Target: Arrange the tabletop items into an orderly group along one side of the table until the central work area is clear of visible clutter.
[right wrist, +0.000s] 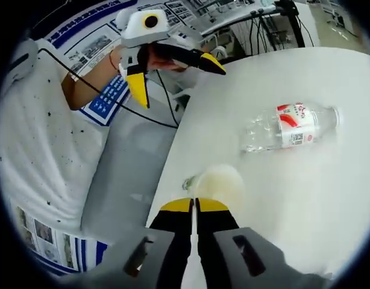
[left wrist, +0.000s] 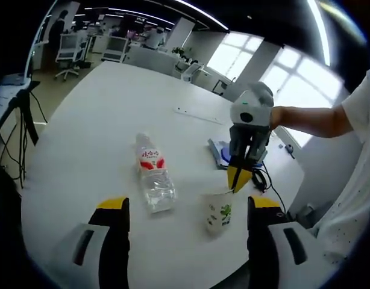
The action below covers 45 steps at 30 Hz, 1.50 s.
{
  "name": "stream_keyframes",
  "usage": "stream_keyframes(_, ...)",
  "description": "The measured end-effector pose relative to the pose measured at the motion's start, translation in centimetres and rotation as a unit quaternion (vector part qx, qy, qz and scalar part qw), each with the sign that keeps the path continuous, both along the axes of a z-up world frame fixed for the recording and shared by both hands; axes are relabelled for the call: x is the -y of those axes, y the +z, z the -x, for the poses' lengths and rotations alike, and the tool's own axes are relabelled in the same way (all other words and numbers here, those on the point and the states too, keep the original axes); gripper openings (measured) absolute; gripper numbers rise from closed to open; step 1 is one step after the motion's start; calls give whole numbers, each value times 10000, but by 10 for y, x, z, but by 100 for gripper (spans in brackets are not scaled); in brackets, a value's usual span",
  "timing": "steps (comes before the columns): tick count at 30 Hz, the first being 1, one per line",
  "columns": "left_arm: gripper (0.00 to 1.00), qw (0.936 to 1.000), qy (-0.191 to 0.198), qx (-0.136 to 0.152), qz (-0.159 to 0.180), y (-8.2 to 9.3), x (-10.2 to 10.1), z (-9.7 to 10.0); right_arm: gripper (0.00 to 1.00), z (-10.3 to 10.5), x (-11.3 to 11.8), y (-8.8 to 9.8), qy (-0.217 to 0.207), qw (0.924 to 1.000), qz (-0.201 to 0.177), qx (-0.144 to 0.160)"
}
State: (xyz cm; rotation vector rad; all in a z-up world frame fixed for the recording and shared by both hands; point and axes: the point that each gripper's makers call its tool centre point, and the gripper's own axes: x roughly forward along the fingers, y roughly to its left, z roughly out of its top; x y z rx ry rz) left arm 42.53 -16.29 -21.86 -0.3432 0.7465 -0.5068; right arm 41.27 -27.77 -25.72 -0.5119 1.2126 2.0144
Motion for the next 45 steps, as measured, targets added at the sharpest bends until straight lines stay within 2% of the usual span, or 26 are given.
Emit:
stream_keyframes(3, 82, 10000, -11, 24, 17, 2, 1, -1, 0, 7, 2, 2, 27, 10000, 32, -51)
stream_keyframes(9, 82, 10000, -43, 58, 18, 5, 3, -1, 0, 7, 2, 11, 19, 9993, -169, 330)
stream_keyframes(17, 81, 9999, -101, 60, 2, 4, 5, -3, 0, -17, 9, 31, -417, 9934, -451, 970)
stream_keyframes(23, 81, 9998, -166, 78, 24, 5, 9, -5, 0, -40, 17, 42, -767, 9863, -493, 1377)
stream_keyframes(33, 81, 9997, -225, 125, 27, 8, 10, -9, 0, -86, 32, 61, -1192, 9669, -563, 2187)
stream_keyframes(36, 81, 9996, -241, 122, 18, 7, 10, -9, 0, -100, 37, 62, -1234, 9588, -526, 2506)
stream_keyframes(41, 81, 9997, -239, 104, 33, 6, 10, -10, 0, -115, 41, 63, -1357, 9516, -481, 2716)
stream_keyframes(45, 81, 9997, -242, 95, 28, 5, 10, -10, 0, -130, 50, 55, -1160, 9387, -317, 3232)
